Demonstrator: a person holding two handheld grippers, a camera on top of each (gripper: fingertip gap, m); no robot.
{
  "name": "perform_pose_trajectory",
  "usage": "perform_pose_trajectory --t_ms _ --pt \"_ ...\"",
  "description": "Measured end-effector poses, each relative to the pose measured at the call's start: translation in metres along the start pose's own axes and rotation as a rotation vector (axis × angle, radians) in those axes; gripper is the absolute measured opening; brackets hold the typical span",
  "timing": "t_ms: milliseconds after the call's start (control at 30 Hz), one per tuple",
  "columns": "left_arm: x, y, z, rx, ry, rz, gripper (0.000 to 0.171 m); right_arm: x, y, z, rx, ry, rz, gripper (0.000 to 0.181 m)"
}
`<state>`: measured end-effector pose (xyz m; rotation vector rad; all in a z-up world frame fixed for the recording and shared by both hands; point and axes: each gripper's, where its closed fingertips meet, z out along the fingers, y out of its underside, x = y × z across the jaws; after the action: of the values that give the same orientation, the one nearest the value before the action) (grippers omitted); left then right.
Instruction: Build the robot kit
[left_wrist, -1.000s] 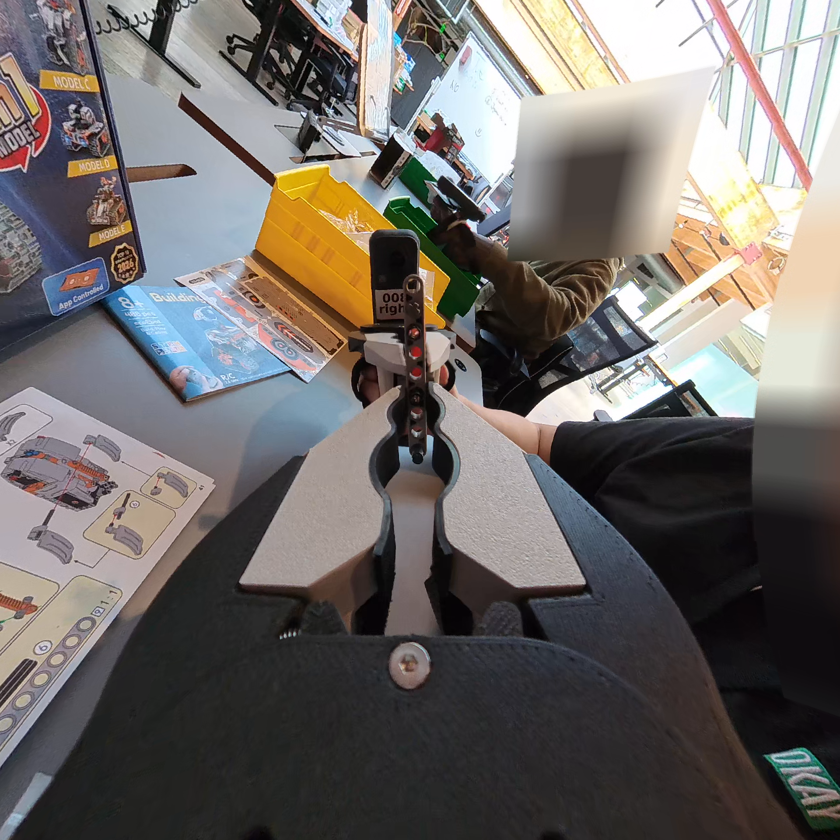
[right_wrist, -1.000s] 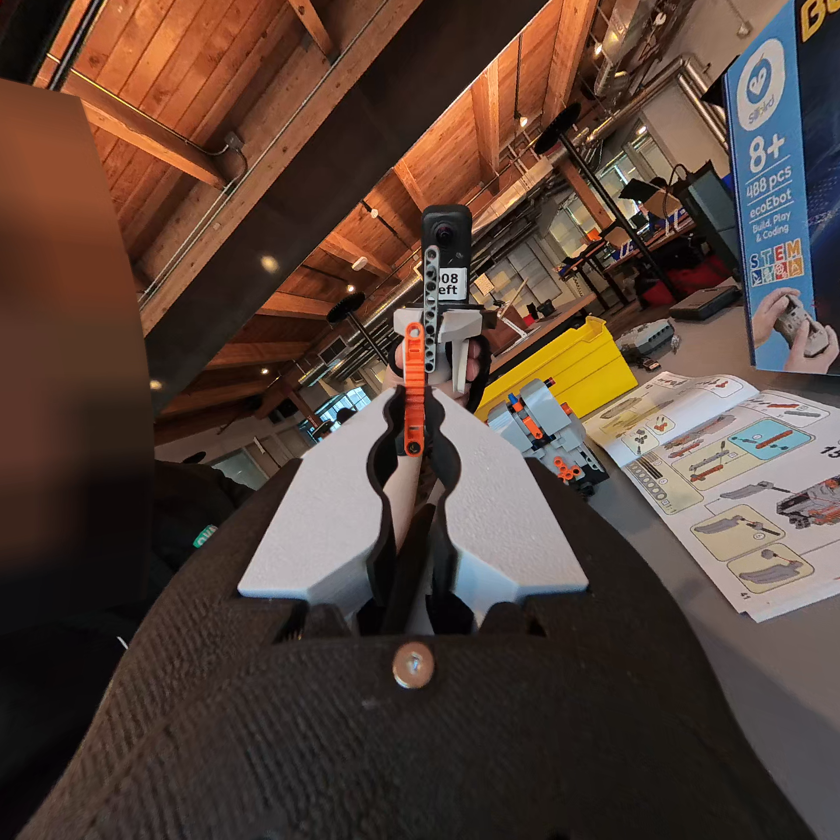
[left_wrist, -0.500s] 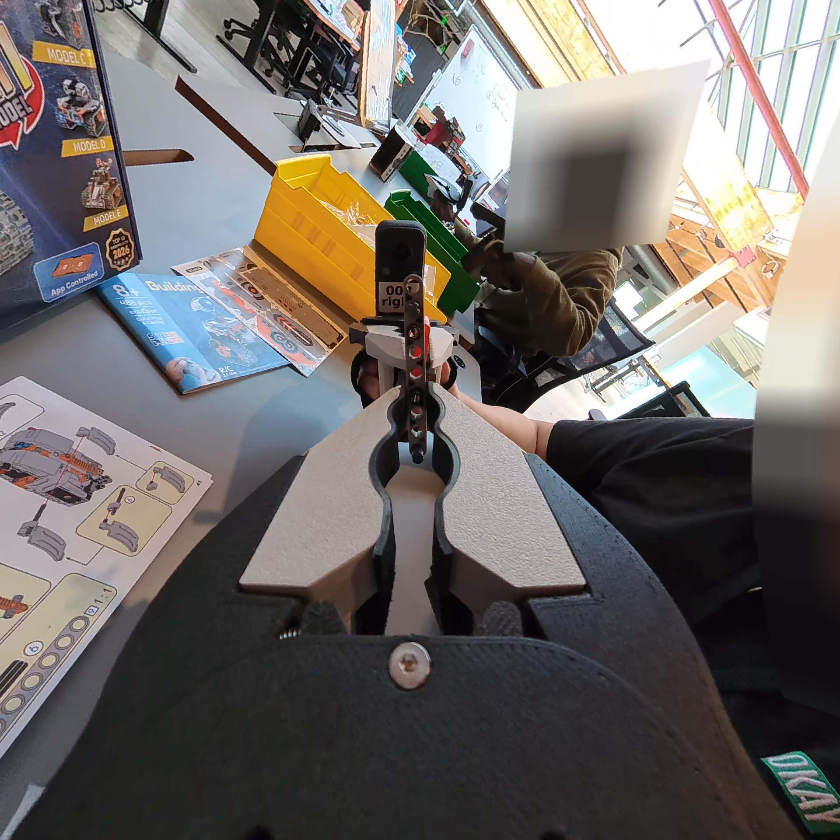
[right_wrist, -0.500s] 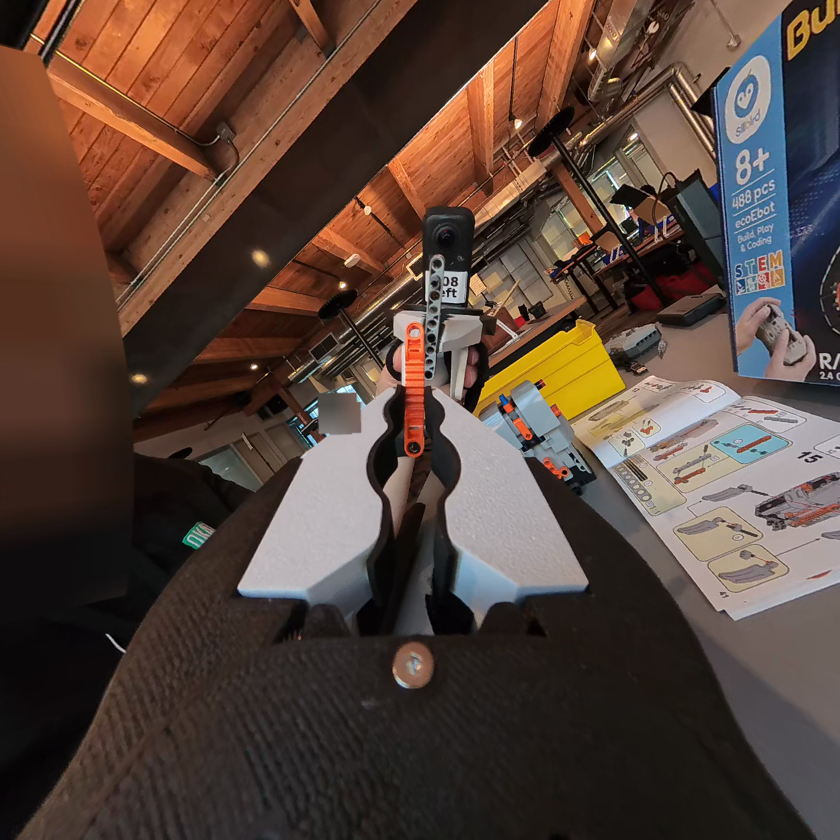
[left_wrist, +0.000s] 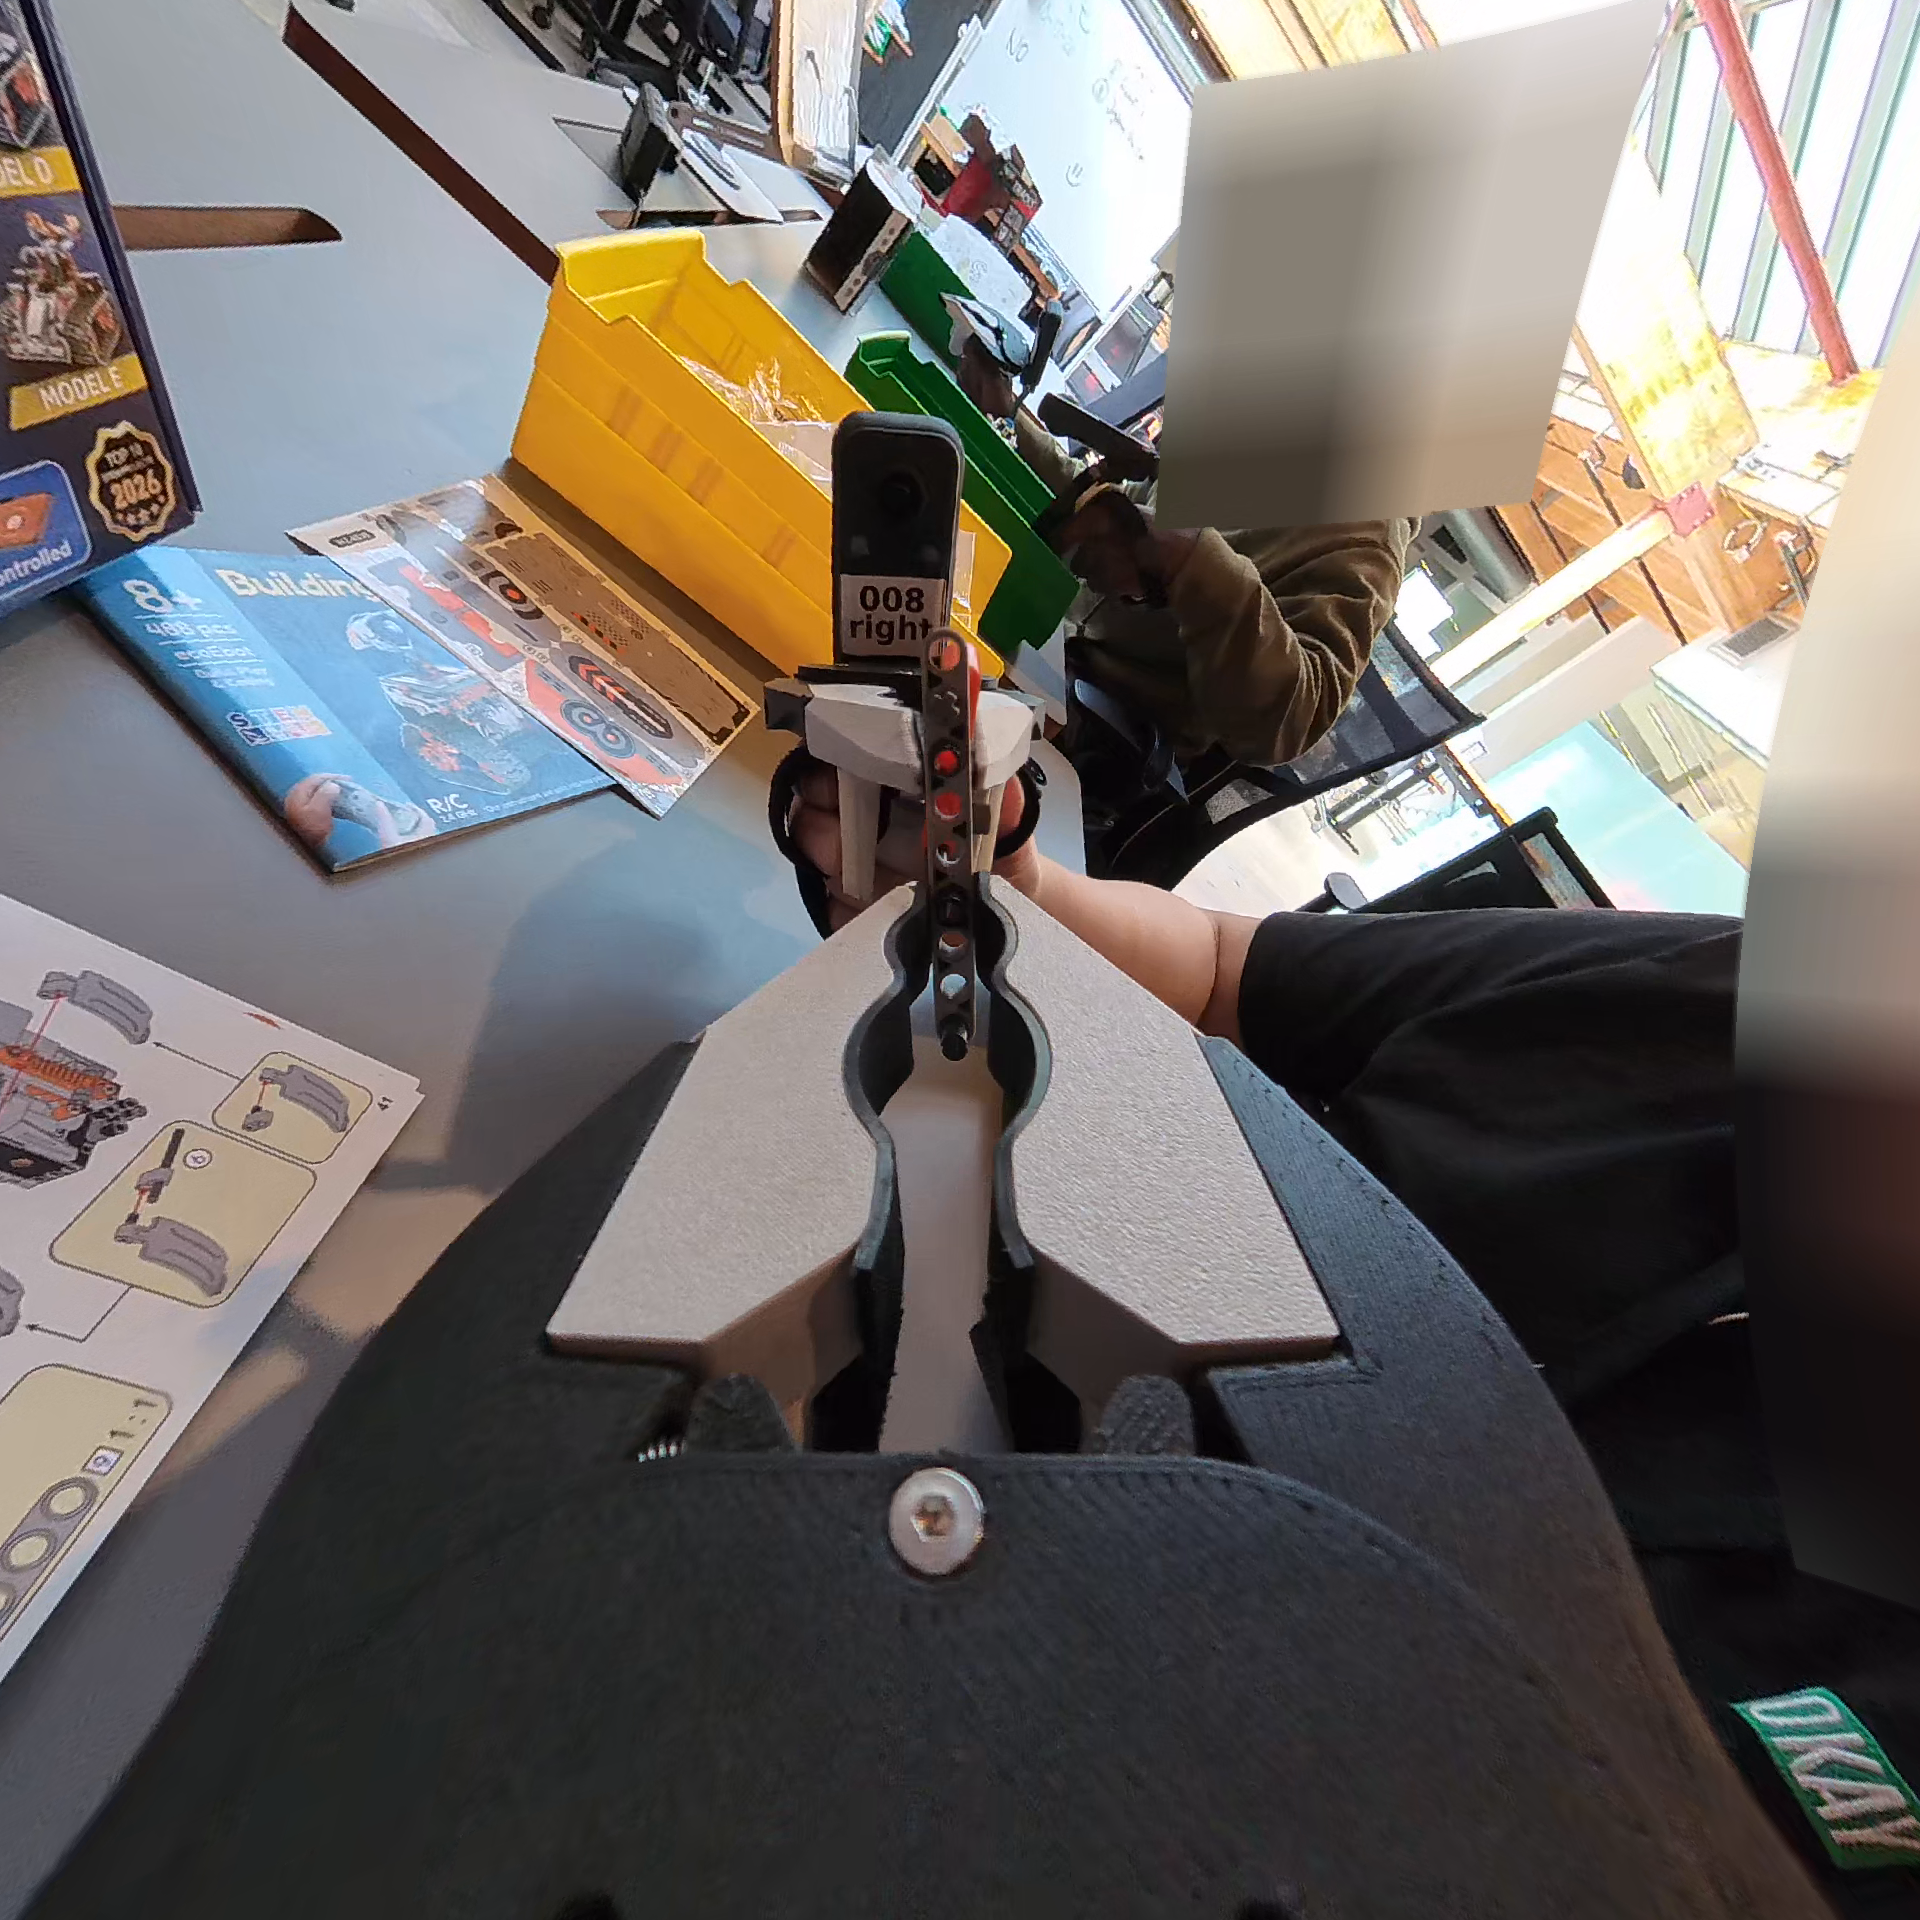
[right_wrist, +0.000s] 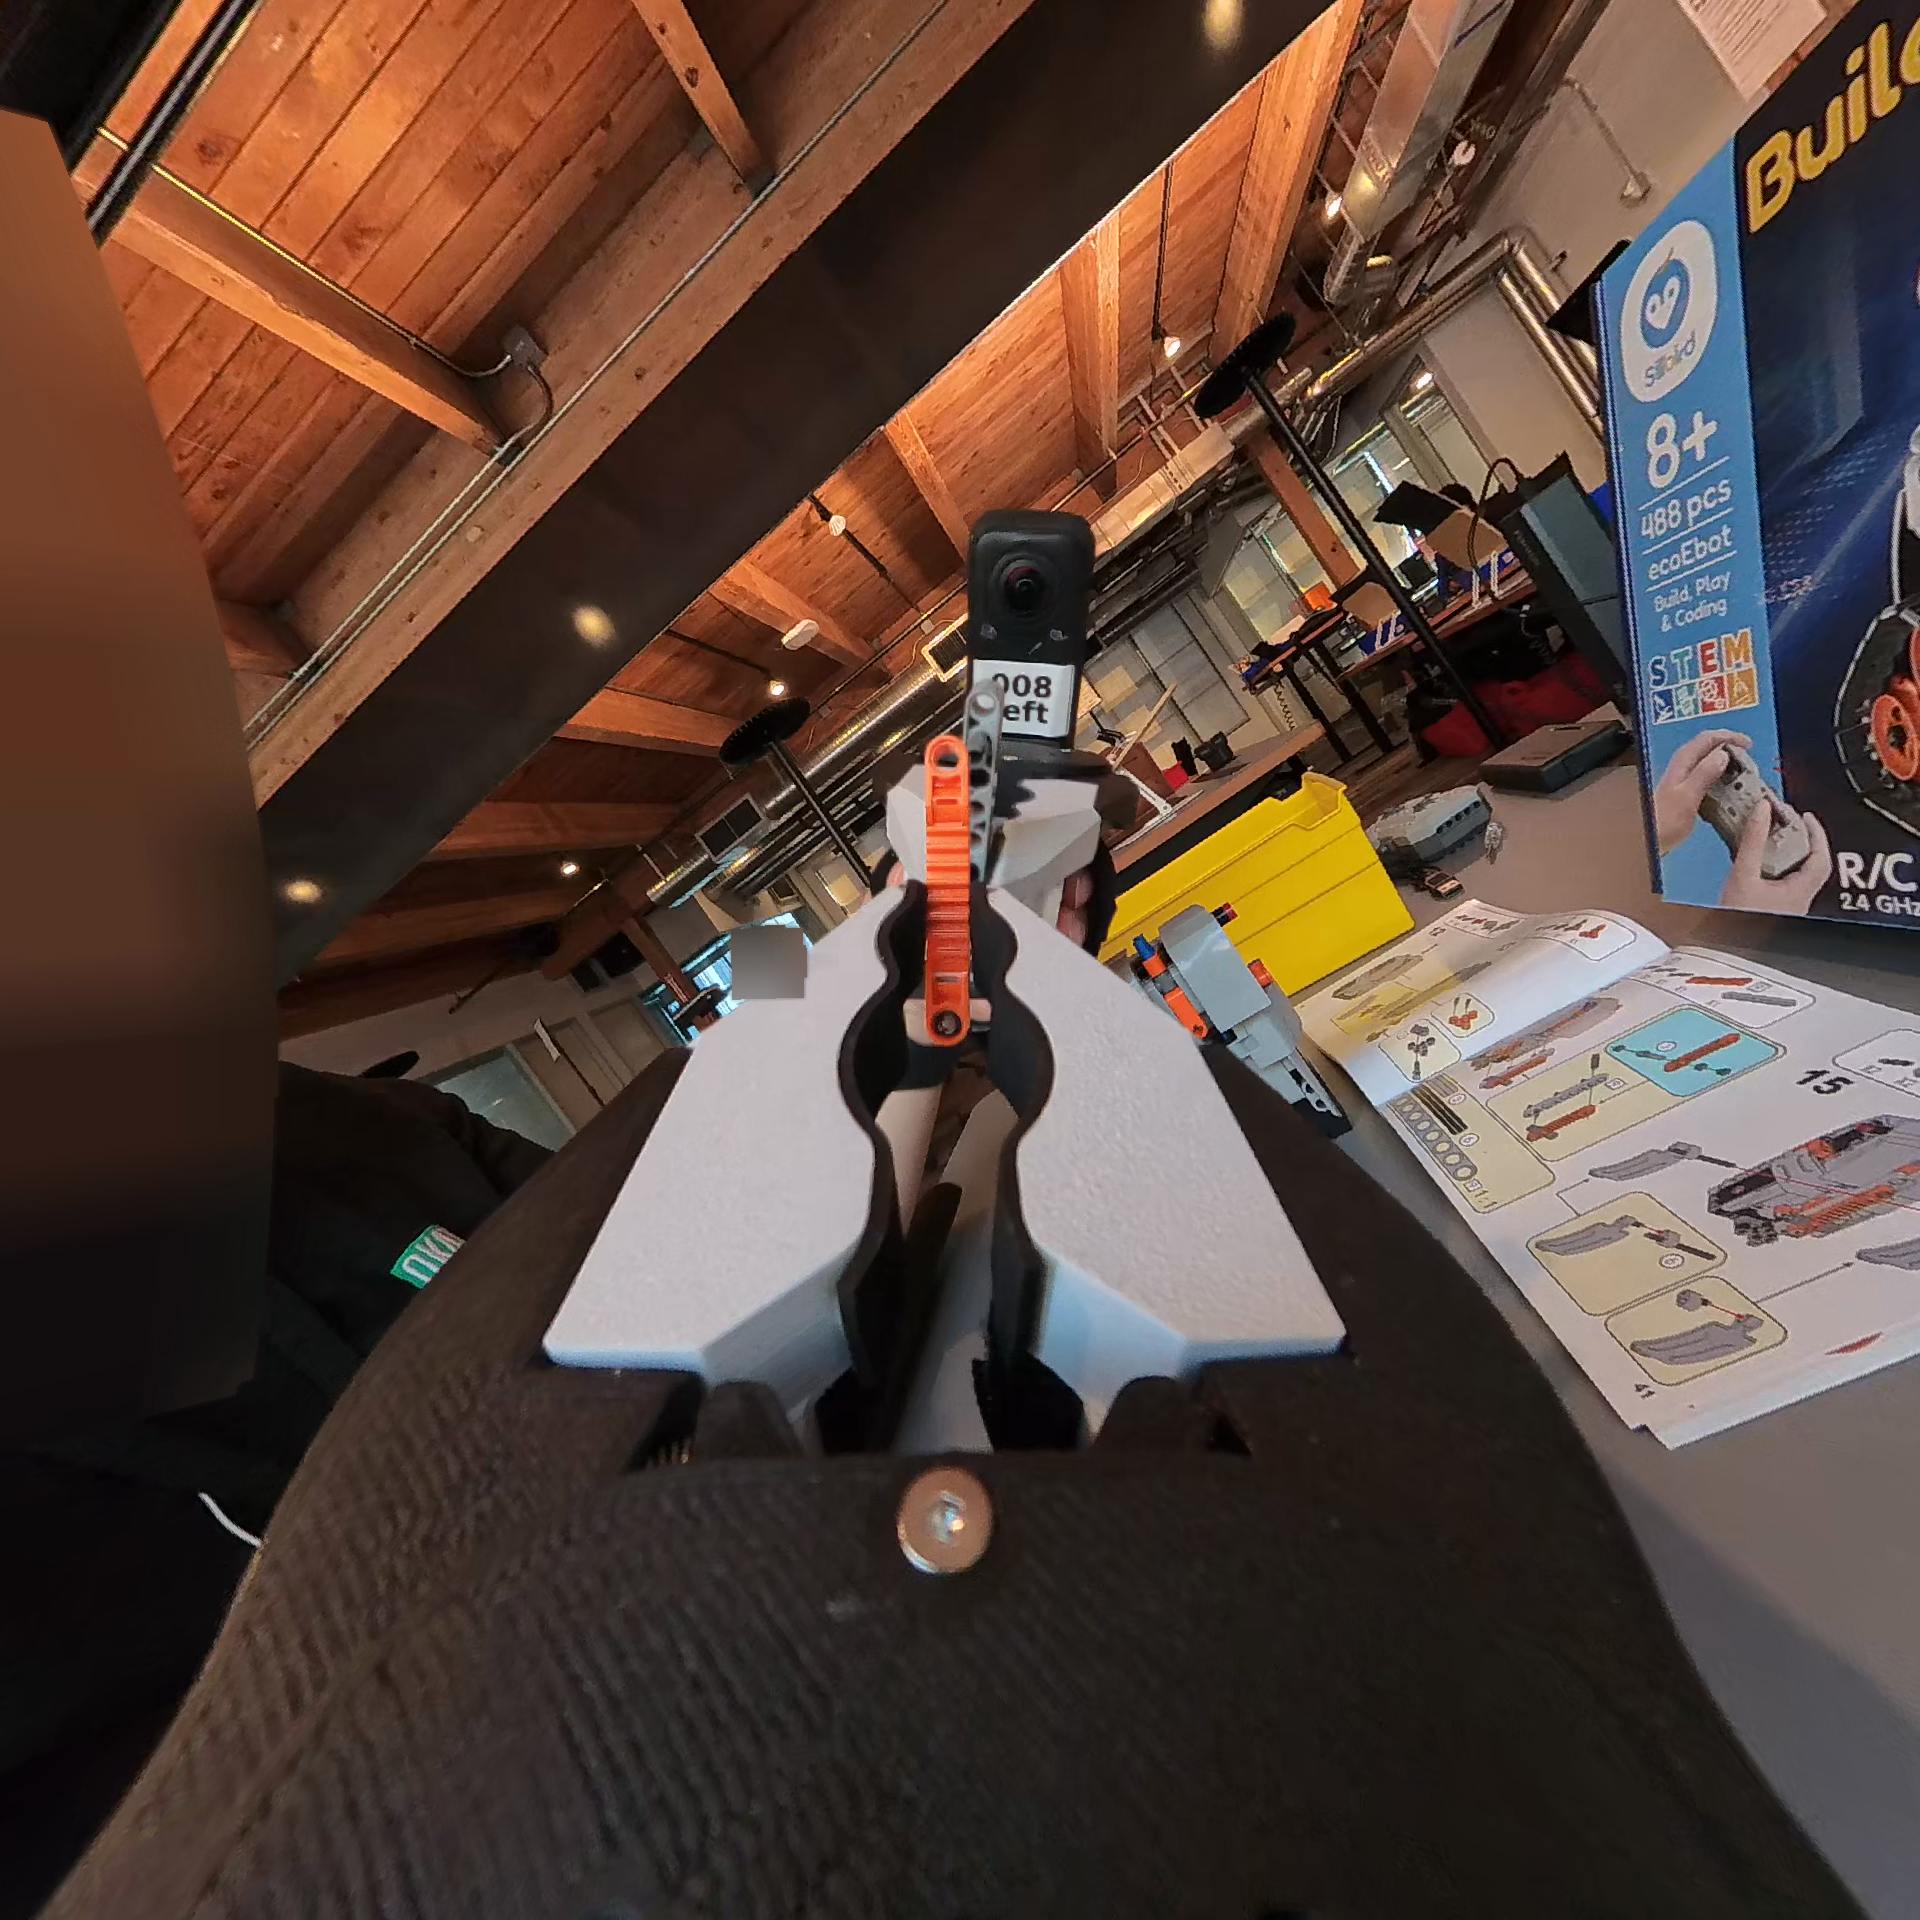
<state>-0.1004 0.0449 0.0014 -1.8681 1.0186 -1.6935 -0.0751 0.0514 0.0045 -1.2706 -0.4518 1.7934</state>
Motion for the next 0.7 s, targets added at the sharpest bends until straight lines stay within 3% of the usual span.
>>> perform_pose_trajectory --t_ms 700 --pt "-0.003 0.012 0.027 -0.063 0.028 -0.01 0.005 0.004 0.01 0.004 -0.05 0.012 0.014 0.006"
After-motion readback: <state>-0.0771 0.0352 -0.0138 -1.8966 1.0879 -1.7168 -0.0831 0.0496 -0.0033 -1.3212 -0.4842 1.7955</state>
